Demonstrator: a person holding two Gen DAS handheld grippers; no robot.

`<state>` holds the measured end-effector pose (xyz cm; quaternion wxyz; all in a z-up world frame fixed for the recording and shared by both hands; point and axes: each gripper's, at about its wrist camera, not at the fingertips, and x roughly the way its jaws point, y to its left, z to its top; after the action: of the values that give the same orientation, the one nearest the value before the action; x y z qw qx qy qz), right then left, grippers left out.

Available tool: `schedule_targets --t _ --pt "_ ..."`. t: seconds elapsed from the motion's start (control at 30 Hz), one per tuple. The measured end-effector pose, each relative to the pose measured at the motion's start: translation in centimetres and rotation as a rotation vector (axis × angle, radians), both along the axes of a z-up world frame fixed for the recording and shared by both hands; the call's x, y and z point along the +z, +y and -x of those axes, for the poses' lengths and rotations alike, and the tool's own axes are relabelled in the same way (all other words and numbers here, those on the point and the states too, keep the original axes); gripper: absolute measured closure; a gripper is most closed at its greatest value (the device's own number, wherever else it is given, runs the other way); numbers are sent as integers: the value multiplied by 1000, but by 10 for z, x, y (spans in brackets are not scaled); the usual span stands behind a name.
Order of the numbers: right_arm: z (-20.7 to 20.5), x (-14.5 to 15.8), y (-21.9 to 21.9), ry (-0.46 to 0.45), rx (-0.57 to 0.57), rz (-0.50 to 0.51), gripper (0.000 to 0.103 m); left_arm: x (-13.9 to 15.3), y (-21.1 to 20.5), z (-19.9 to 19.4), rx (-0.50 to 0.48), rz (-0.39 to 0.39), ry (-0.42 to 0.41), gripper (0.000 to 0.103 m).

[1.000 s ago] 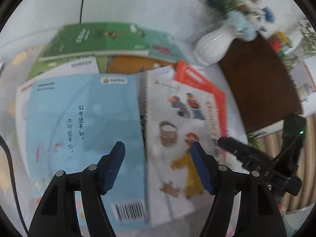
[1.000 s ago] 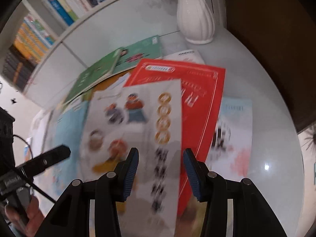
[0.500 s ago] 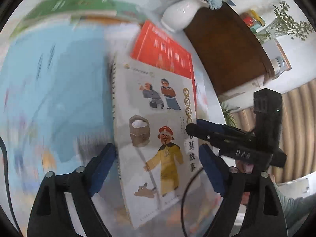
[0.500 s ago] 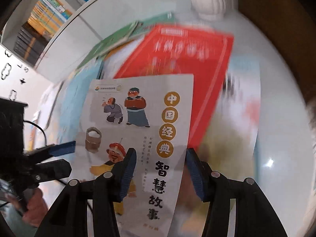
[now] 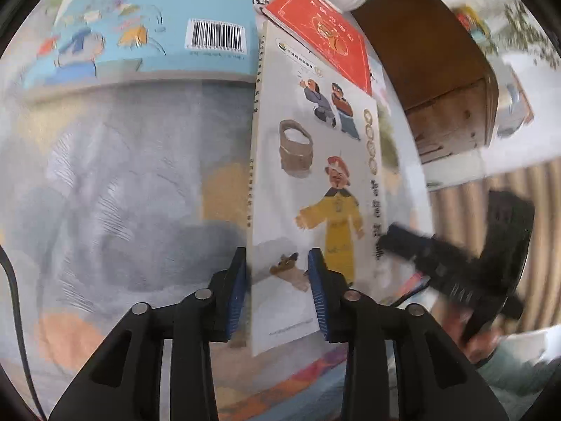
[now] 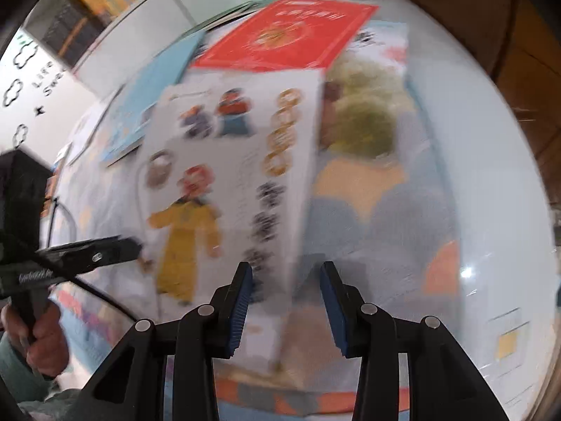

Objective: Organize books

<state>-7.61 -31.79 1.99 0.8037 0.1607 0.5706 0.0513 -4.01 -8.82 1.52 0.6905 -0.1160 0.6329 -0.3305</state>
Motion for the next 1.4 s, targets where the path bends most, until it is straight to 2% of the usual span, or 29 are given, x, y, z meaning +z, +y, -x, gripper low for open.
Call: schedule_targets --t 0.03,0.07,0.13,0.2,0.27,0.3,0.37,0.4,0.43,0.5,0.6,0.63,0.73,0.8,0.87,0.93,1.0,1.07,1.13,1.17,1.2,1.27,1.33,1.37,1.4 --pt "1 0 1 -7 -7 6 59 3 1 0 6 56 24 73" --pt "1 -1 0 -12 -5 1 59 10 4 -1 21 151 47 73" --pt "6 -1 -9 -22 -13 -65 59 28 10 -1 36 299 60 73" --pt "8 -5 -23 -18 -49 -151 59 37 7 -1 29 328 49 72" --pt "9 -7 -33 -18 -74 -206 59 32 -1 -1 30 267 42 72" --pt "10 -7 -38 -17 -80 -221 59 24 -5 -1 45 199 41 73" --pt "14 -6 -46 -20 -84 -224 59 20 -11 5 45 110 20 78" --pt "15 -5 -47 -19 -84 -219 59 20 -18 11 30 49 -24 85" --pt "14 -5 -46 -15 -85 -217 59 23 -21 16 17 29 -39 88" --pt "13 -4 -46 4 -98 -236 59 24 -24 18 7 41 -31 88" --pt "22 -10 -56 35 -148 -350 53 21 -29 6 43 175 55 88" --pt "23 -10 -61 35 -156 -390 53 18 -26 3 75 254 118 88" --pt "40 -19 -83 40 -208 -548 52 9 -23 1 144 427 248 88" --pt "49 -27 -94 41 -248 -631 44 11 -30 -3 156 483 272 88" --pt "56 -38 -100 46 -284 -729 43 10 -32 -6 157 508 294 88" --pt "57 -50 -101 48 -297 -843 40 3 -35 -9 177 557 354 88" --pt "57 -52 -94 36 -285 -892 40 -3 -33 -8 191 579 386 88" --pt "53 -48 -90 24 -275 -886 41 -14 -34 -8 219 592 433 88" --pt "46 -41 -83 18 -265 -855 53 -20 -31 -2 235 589 468 88" --pt "43 -36 -79 14 -257 -802 55 -23 -31 0 240 575 463 88" --pt "43 -30 -76 4 -235 -747 62 -20 -23 6 237 545 445 88" --pt "43 -13 -65 -13 -167 -611 67 -11 -20 9 217 456 380 88" --pt "38 10 -45 -37 -61 -401 67 4 -22 10 181 354 267 88" --pt "39 24 -27 -51 21 -249 66 14 -25 11 151 295 203 88" --pt "39 33 -16 -62 60 -180 66 25 -29 14 112 234 136 88"
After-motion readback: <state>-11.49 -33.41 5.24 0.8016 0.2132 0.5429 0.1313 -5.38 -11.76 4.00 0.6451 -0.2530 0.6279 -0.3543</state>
